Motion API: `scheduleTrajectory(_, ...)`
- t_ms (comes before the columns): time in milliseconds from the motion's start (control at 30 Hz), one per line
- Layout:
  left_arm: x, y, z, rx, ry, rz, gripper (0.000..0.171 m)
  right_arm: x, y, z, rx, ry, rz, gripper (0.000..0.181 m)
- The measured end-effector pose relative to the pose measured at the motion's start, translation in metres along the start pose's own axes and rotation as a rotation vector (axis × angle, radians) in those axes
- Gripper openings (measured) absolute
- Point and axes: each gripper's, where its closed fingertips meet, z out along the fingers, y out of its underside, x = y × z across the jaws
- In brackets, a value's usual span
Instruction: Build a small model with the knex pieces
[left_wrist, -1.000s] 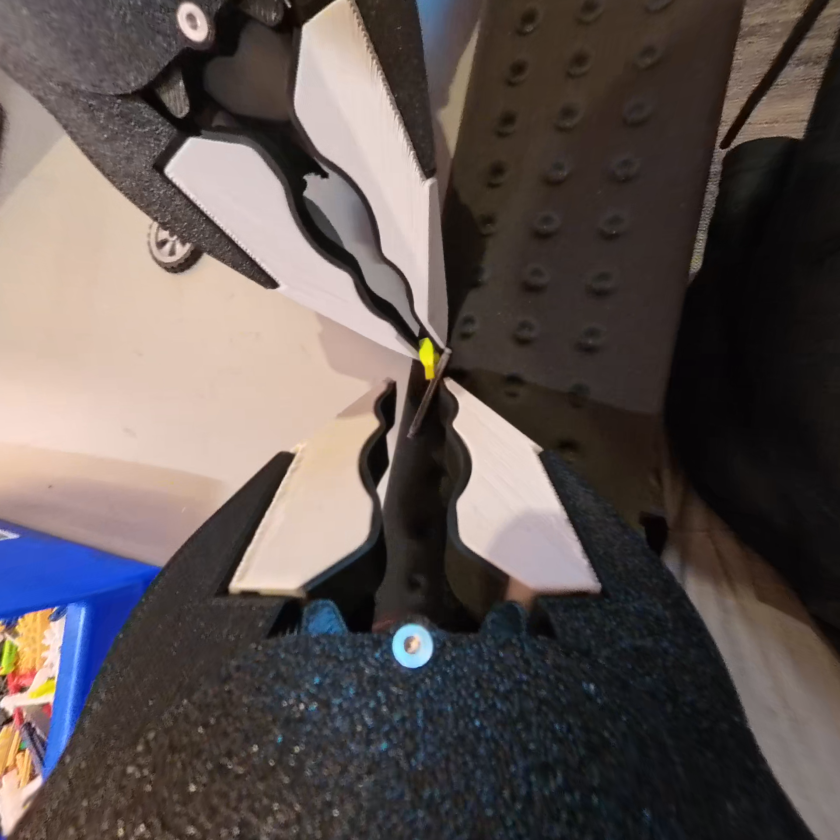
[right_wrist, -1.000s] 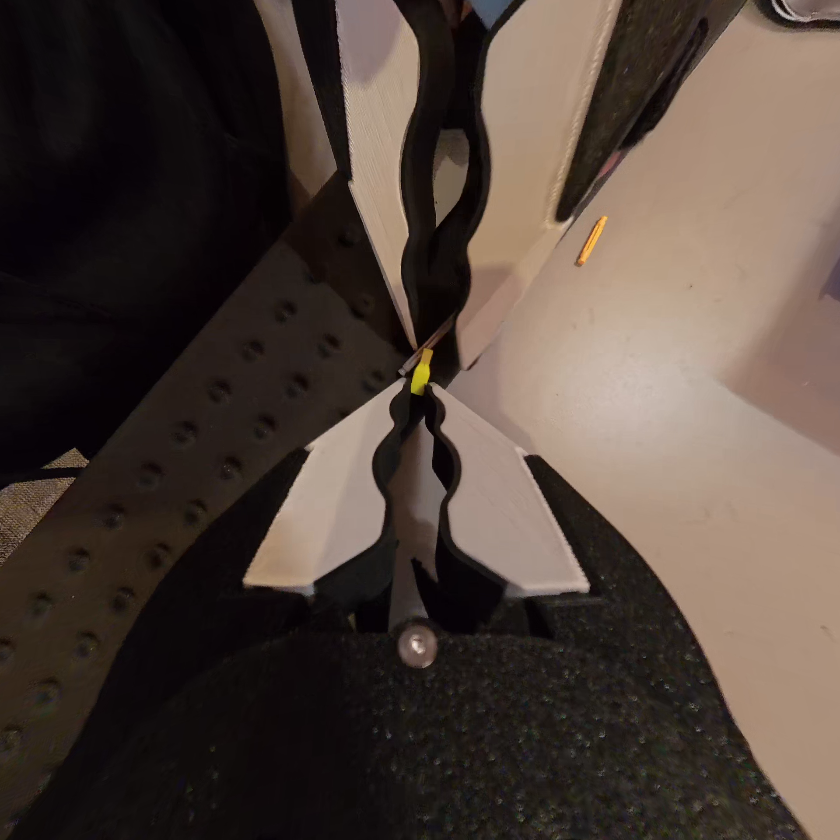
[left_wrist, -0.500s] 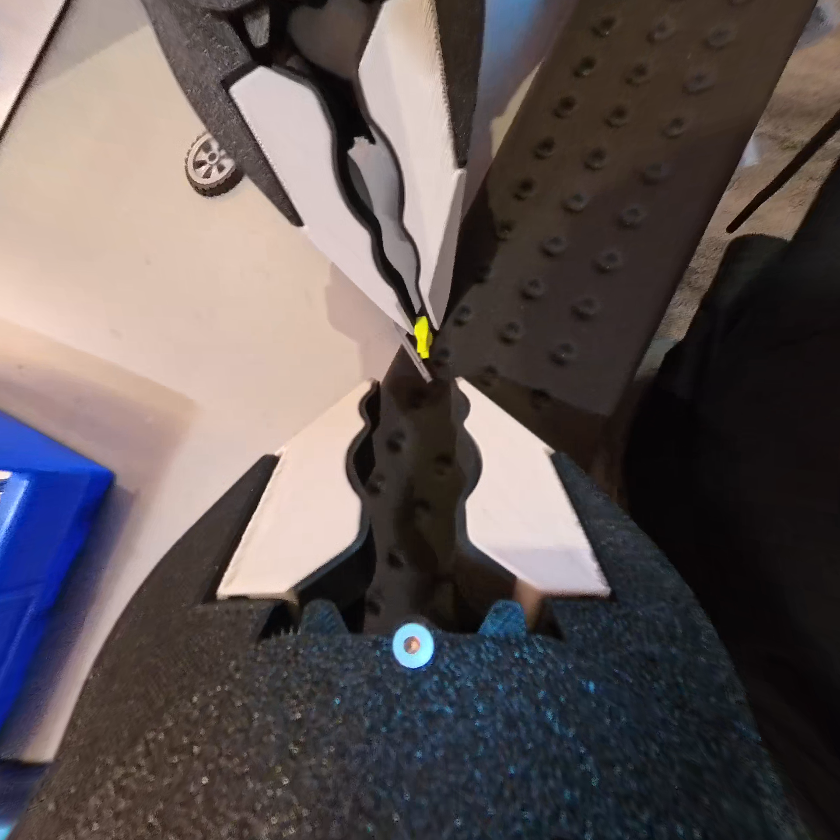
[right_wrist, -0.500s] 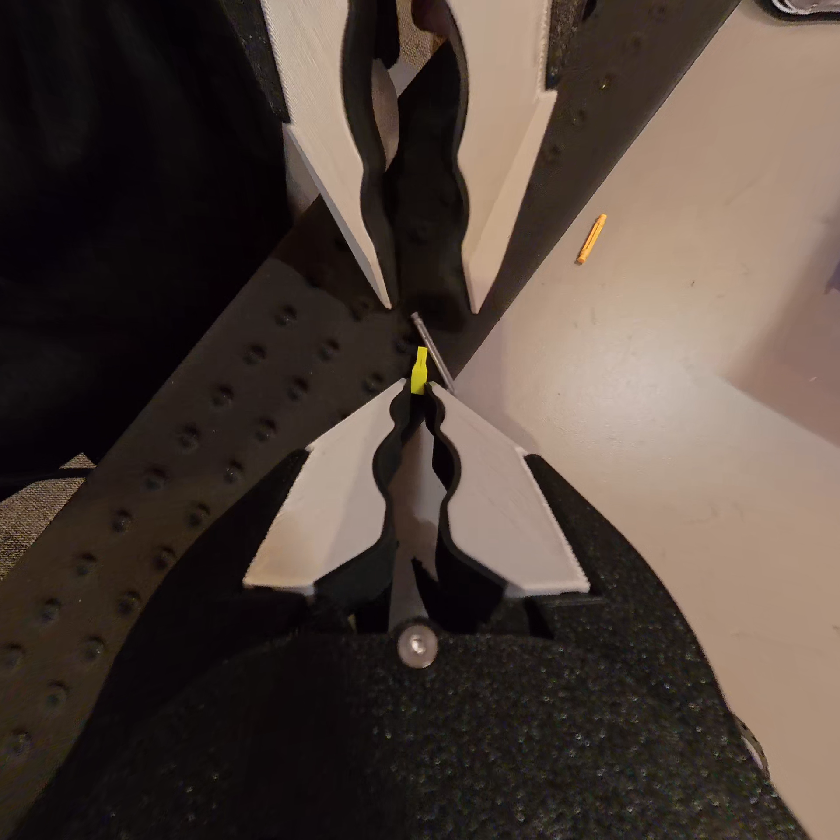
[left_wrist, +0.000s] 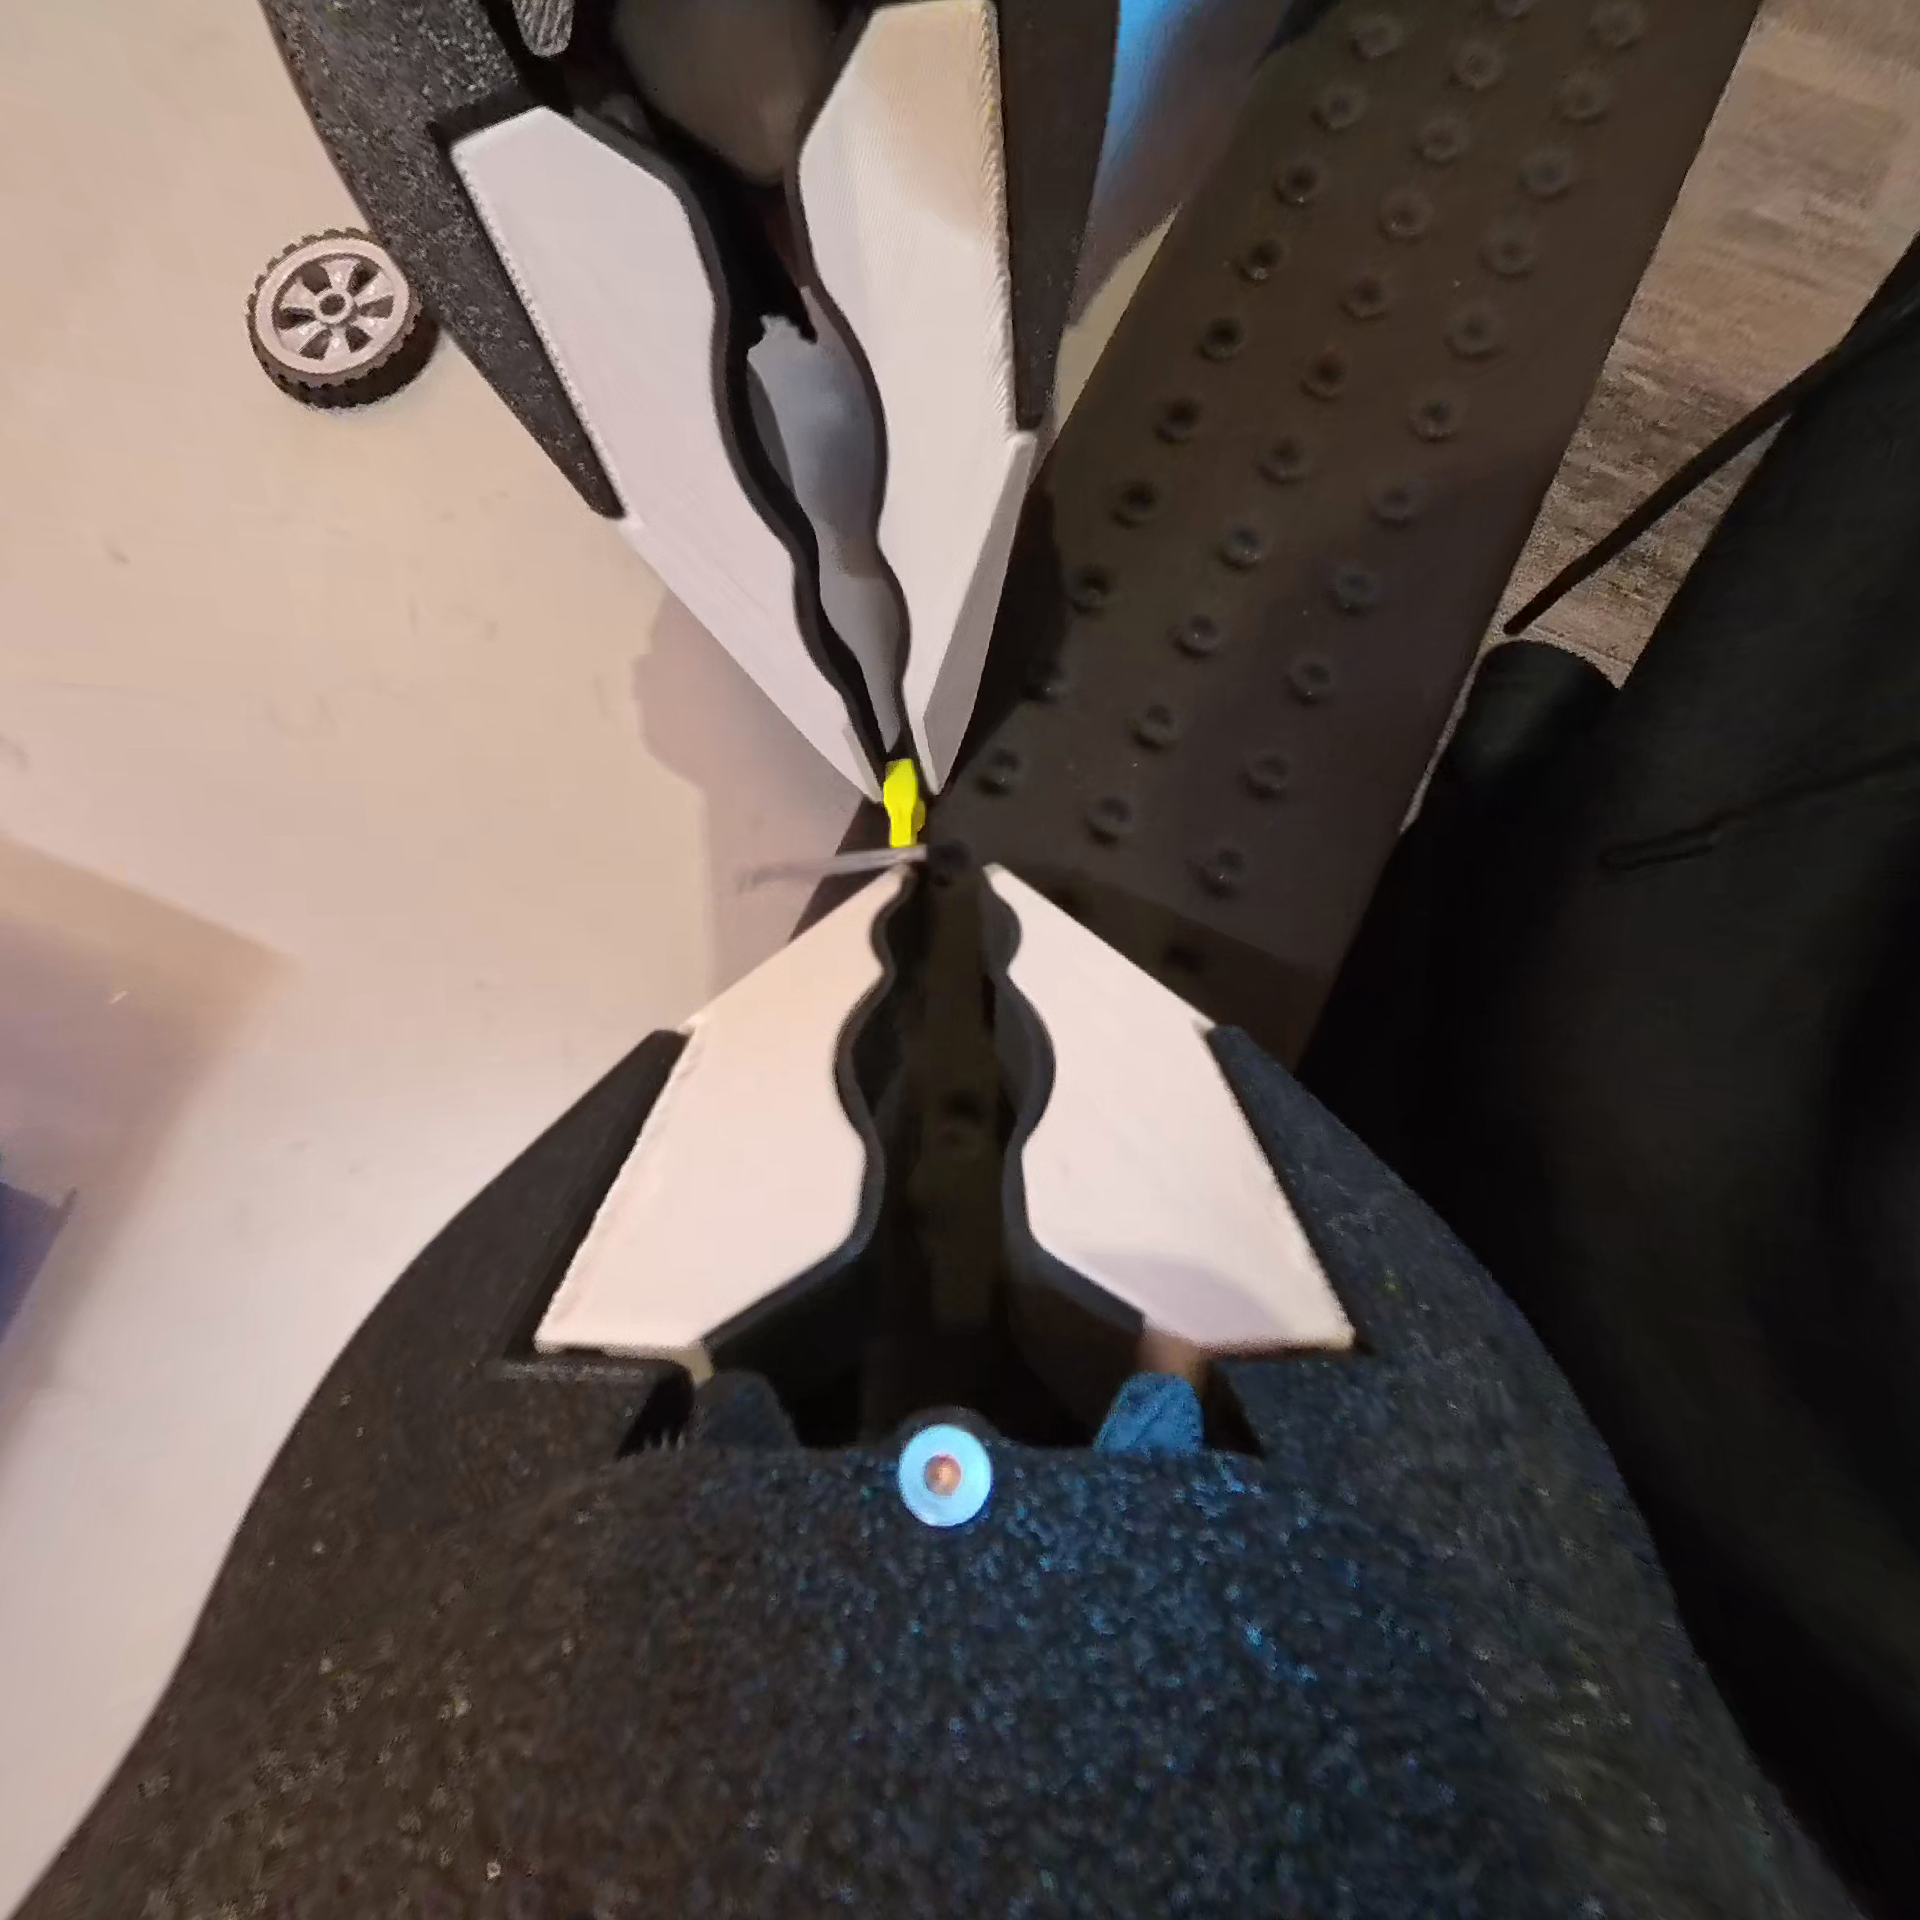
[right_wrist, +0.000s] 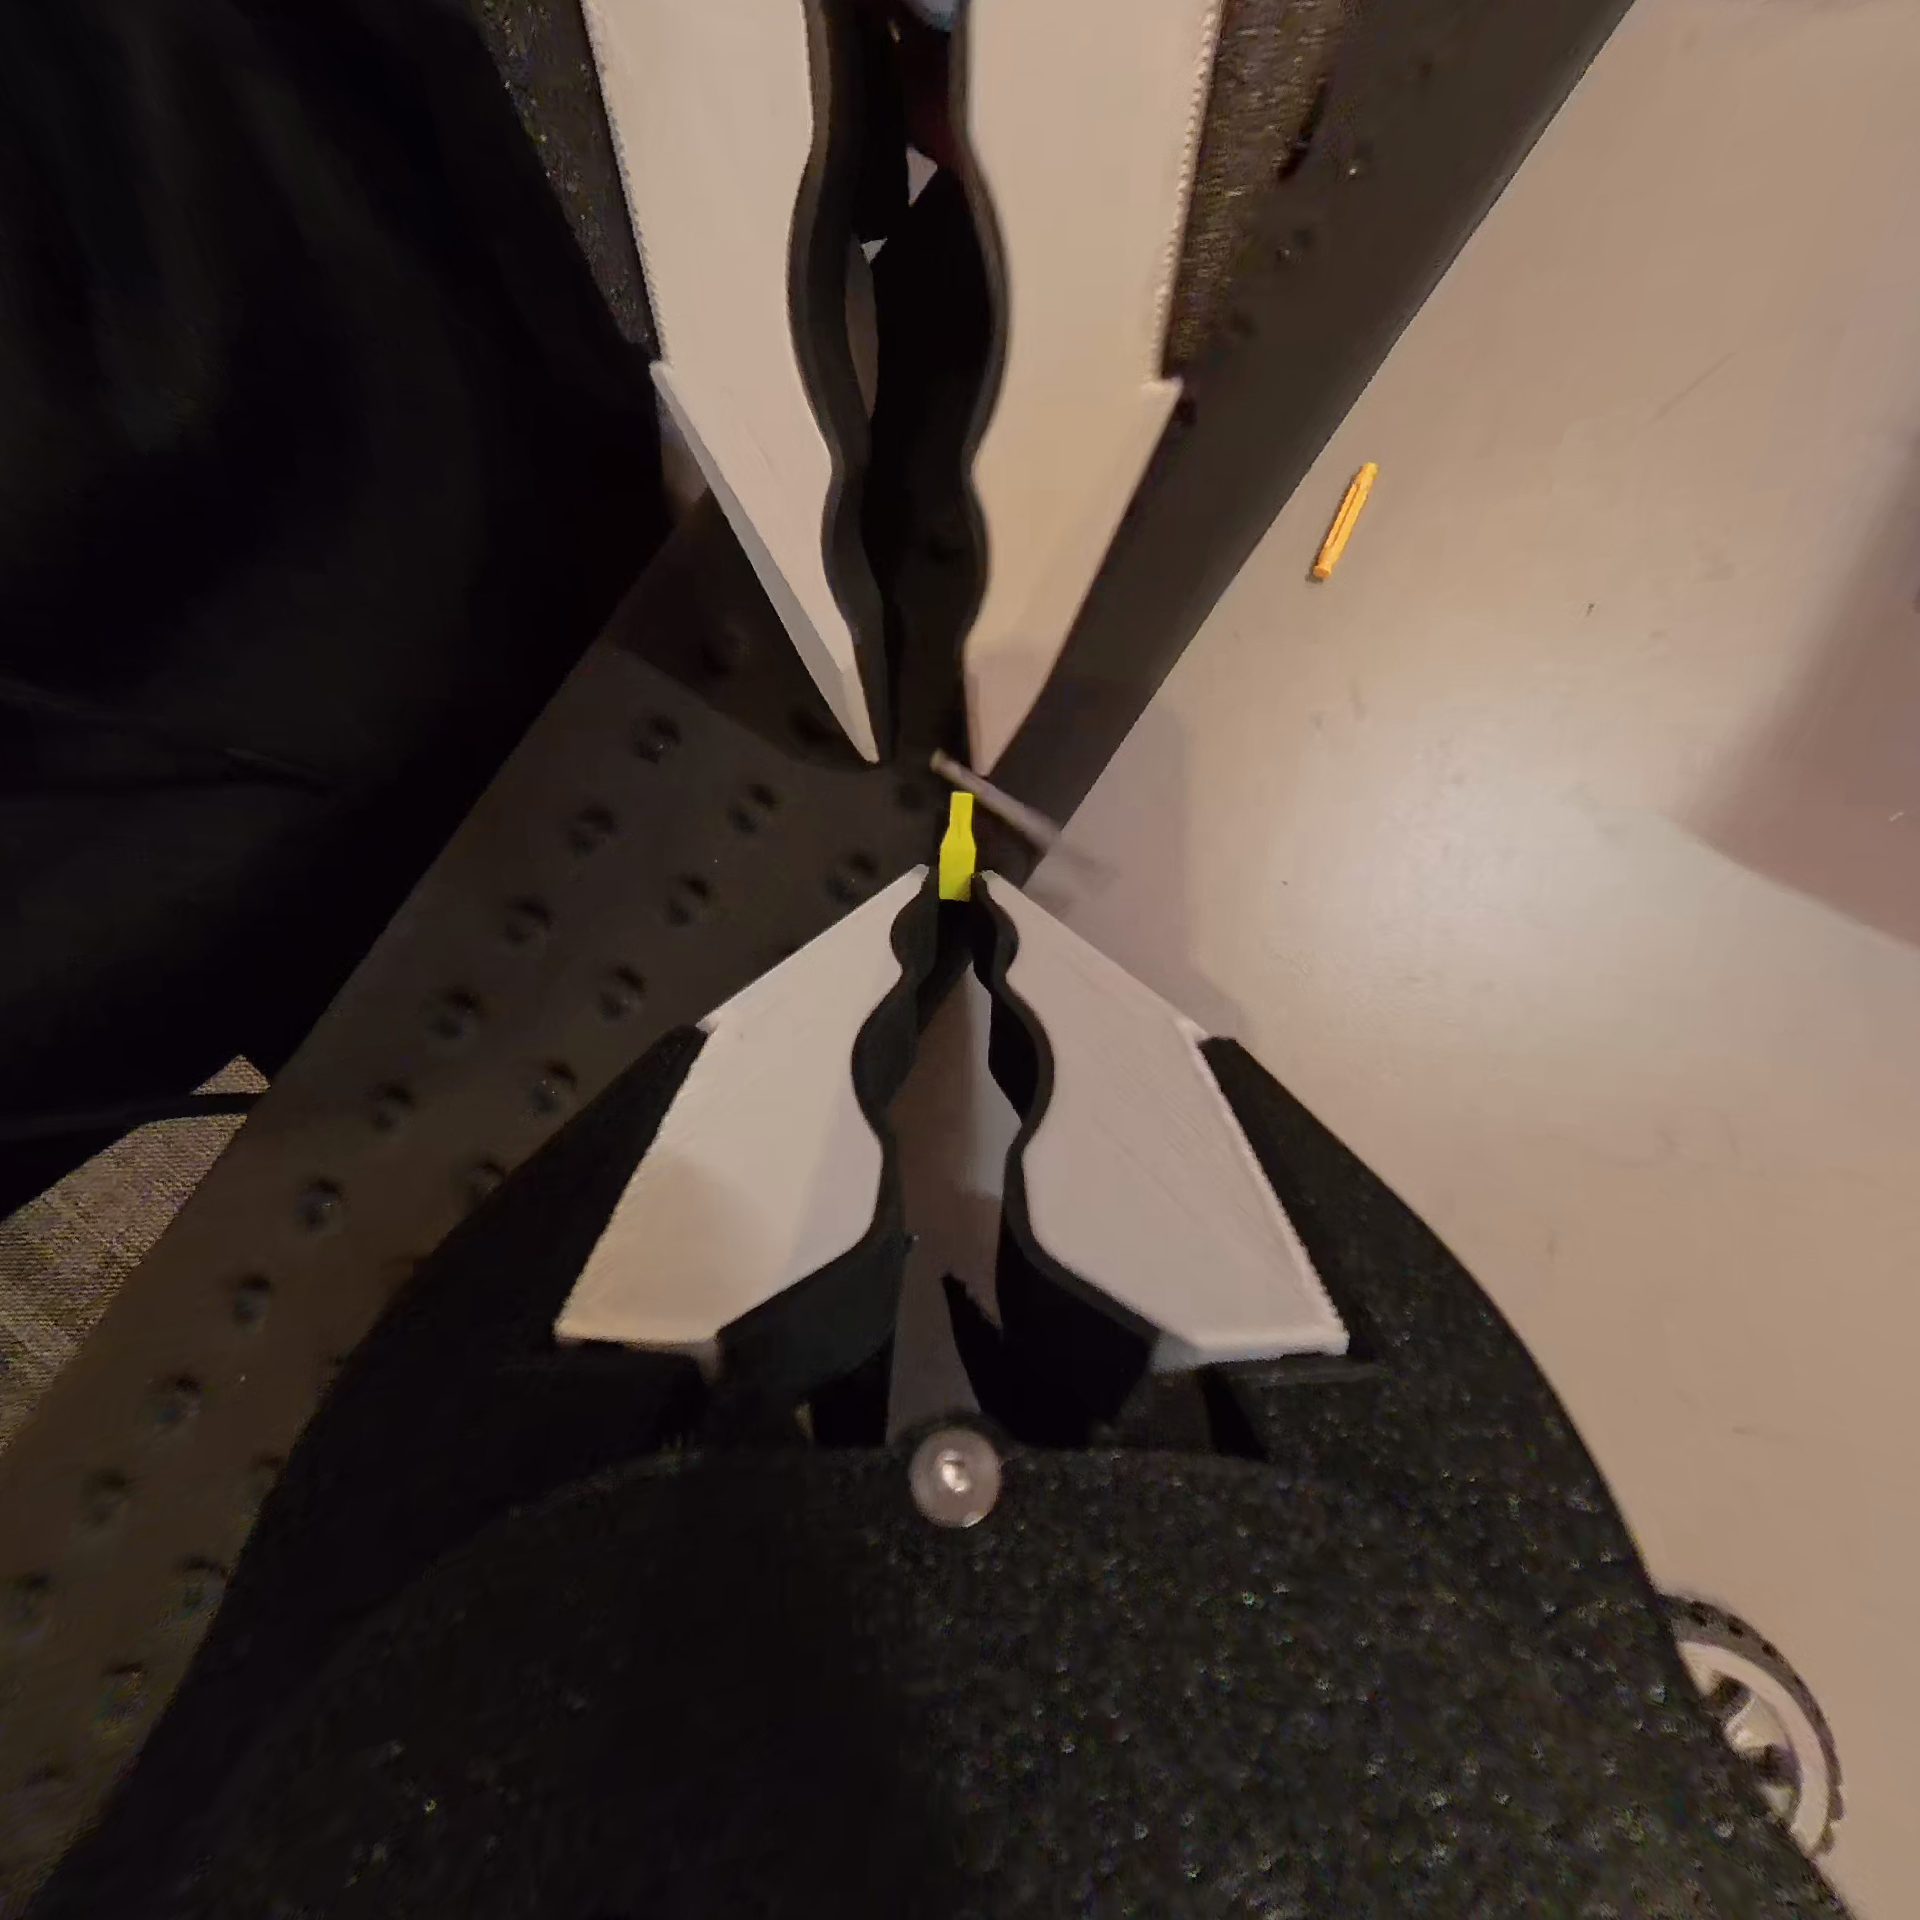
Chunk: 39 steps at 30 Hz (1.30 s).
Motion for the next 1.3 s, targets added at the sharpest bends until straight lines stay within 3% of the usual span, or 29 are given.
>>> scheduleTrajectory(100,0.004,-0.001,0.003,0.013,-0.028,-0.005,0.000,0.000,0.000,-0.001,-0.004,0.003,0.006,0.005)
scheduleTrajectory(300,0.006,-0.001,-0.001,0.024,-0.092,-0.010,0.000,0.000,-0.001,-0.001,-0.019,0.031,-0.025,0.005)
scheduleTrajectory(500,0.004,0.009,-0.019,0.021,-0.235,-0.088,0.029,0.000,-0.002,-0.002,-0.021,0.044,-0.046,0.005)
scheduleTrajectory(633,-0.005,0.016,-0.030,0.034,-0.373,-0.241,0.037,0.000,-0.003,-0.001,-0.027,0.051,-0.051,0.005)
scheduleTrajectory(833,-0.001,0.019,-0.020,0.067,-0.412,-0.336,0.030,-0.004,-0.009,0.001,-0.041,0.082,-0.093,0.004)
scheduleTrajectory(1000,-0.010,0.017,-0.020,0.066,-0.438,-0.309,0.044,-0.007,-0.012,0.004,-0.045,0.091,-0.110,0.005)
scheduleTrajectory(1200,-0.013,0.011,-0.015,0.051,-0.374,-0.245,0.056,-0.007,-0.013,0.005,-0.040,0.087,-0.104,0.005)
scheduleTrajectory(1300,-0.011,0.011,-0.009,0.030,-0.338,-0.277,0.052,-0.007,-0.012,0.005,-0.034,0.081,-0.094,0.005)
